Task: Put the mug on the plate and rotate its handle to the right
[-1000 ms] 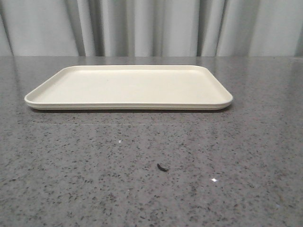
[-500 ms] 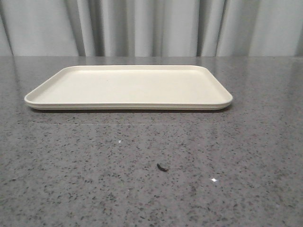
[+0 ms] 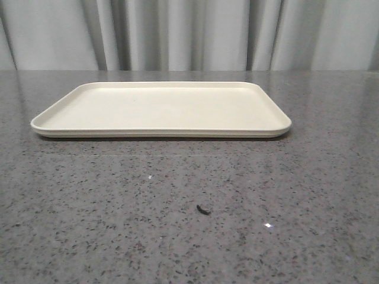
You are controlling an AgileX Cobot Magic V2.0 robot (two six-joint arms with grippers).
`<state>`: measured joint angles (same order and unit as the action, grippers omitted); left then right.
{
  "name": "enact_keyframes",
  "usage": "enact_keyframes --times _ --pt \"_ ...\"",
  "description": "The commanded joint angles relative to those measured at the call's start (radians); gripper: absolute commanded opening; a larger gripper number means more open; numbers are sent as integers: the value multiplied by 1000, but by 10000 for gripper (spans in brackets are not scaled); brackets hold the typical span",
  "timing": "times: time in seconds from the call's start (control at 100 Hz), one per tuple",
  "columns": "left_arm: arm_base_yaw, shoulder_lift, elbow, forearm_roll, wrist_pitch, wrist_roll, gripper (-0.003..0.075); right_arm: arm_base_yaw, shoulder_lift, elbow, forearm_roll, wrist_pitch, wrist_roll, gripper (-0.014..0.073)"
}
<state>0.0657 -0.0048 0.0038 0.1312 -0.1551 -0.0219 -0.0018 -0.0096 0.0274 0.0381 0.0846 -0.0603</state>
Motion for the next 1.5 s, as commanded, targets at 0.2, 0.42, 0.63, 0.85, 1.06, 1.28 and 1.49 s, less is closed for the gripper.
enact_keyframes --times 0.2,0.42,0.63,0.85,1.06,1.28,1.49 --pt "-2 -33 2 -43 -215 -47 -19 3 -22 -2 -4 -157 7 -89" --pt "-2 -33 -41 -82 -482 -52 -19 3 -22 -12 -4 -226 113 -89" --pt "-2 -33 -182 -72 -392 -52 -19 3 -20 -118 -6 -180 127 -89" --pt "-1 -33 -293 -83 -300 -52 -19 3 33 -274 -6 -75 127 -89" --pt "-2 -23 -445 -117 -9 -52 -19 3 156 -492 -6 -1 127 -89" --pt "-2 88 -644 -131 135 -52 -19 5 323 -724 -6 7 126 -27" --pt "-2 279 -903 -137 364 -52 -16 6 435 -881 -6 16 126 268"
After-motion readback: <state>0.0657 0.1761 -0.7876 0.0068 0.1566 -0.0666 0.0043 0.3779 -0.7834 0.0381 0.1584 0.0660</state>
